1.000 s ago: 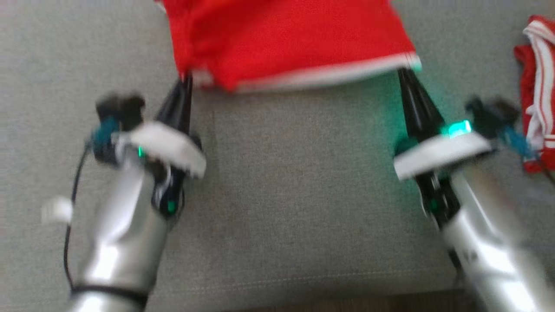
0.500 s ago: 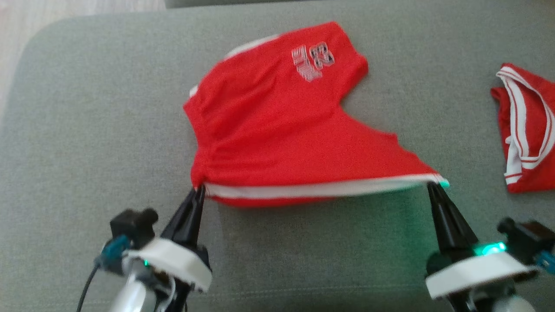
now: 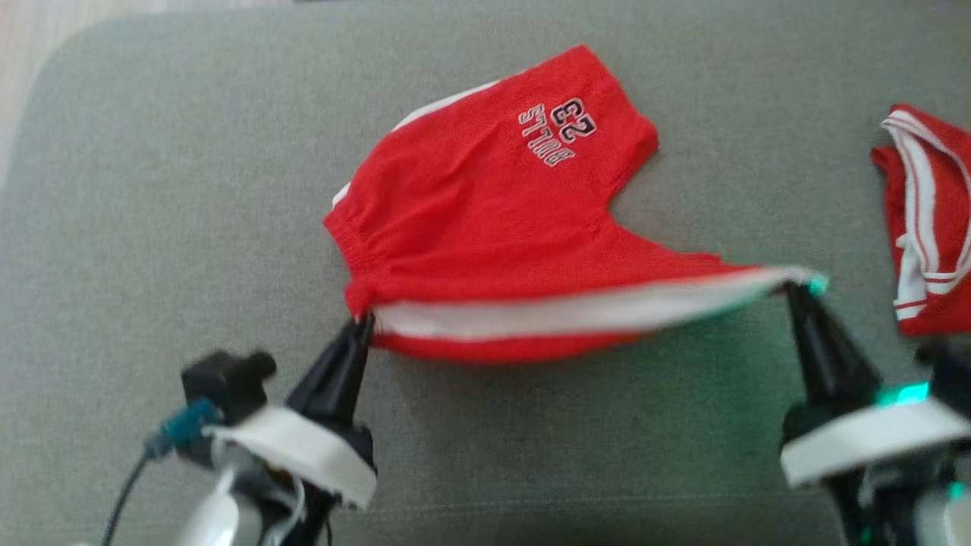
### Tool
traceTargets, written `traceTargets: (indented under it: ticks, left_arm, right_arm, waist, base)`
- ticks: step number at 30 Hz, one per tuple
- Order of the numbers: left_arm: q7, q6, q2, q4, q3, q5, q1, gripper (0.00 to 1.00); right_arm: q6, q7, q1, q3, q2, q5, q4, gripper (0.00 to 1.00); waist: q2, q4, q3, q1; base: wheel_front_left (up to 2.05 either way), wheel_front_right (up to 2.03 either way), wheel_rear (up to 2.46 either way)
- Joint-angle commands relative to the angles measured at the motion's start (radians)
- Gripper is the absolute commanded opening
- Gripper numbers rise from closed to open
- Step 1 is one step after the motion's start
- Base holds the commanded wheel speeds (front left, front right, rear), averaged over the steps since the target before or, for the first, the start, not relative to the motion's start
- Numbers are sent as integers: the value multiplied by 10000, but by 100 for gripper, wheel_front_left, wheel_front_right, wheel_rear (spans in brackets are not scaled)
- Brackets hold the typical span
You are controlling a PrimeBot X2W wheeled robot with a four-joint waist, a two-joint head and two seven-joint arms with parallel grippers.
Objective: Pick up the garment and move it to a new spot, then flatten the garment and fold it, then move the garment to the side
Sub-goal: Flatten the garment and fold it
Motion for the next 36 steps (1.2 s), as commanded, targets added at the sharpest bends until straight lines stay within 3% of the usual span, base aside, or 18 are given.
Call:
traceTargets:
  ticks: [1, 8, 15, 22, 29, 30, 31, 32, 33, 36]
  left_arm:
    - [-33, -26, 64, -386, 458, -177, -755, 0]
    - [-342, -283, -276, 171, 783, -646, -2376, 0]
    - [-823, -742, -701, 1880, 602, -941, -4559, 0]
    - [-1702, -943, -933, 3530, 403, -1012, -5950, 0]
    - [-2131, -1106, -1063, 5088, -9, -1287, -6783, 3]
    - [-2143, -1132, -1073, 5272, -107, -1329, -6854, 59]
    - [-2143, -1132, -1073, 5272, -107, -1329, -6854, 59]
    - [-2185, -1153, -1083, 5421, -188, -1378, -6898, 100]
    - [-2259, -1167, -1091, 5537, -262, -1398, -6926, 100]
    - [-2510, -1155, -1101, 5792, -406, -1323, -6865, 100]
  right_arm:
    - [35, 80, -876, 94, -302, -5, -269, 0]
    - [35, 338, -3597, 207, -1227, 284, 1061, 0]
    - [35, 415, -7103, 1257, -2094, 758, 3448, 0]
    - [35, -81, -9477, 2289, -2433, 1152, 5921, 0]
    - [35, -698, -10836, 3214, -2484, 1579, 8077, 0]
    - [35, -833, -10940, 3340, -2478, 1628, 8305, 36]
    - [35, -833, -10940, 3340, -2478, 1628, 8305, 36]
    - [35, -992, -11001, 3458, -2465, 1687, 8494, 90]
    - [35, -1224, -11036, 3579, -2466, 1711, 8619, 100]
    - [35, -2027, -10914, 3840, -2440, 1746, 8846, 100]
  waist:
    - [-1, 103, 317, 1]
    - [-1, 677, 1548, 1]
    - [-1, 1395, 2686, 1]
    - [-1, 1875, 3165, 1]
    - [-1, 2051, 3380, 1]
    - [-1, 2055, 3390, 1]
    - [-1, 2055, 3390, 1]
    - [-1, 2057, 3386, 1]
    - [-1, 2050, 3374, 1]
    - [-1, 1973, 3261, 1]
  base:
    - [0, 0, 0]
    - [0, 0, 0]
    - [0, 0, 0]
    - [0, 0, 0]
    - [0, 0, 0]
    - [0, 0, 0]
    - [0, 0, 0]
    - [0, 0, 0]
    - [0, 0, 0]
    - [0, 0, 0]
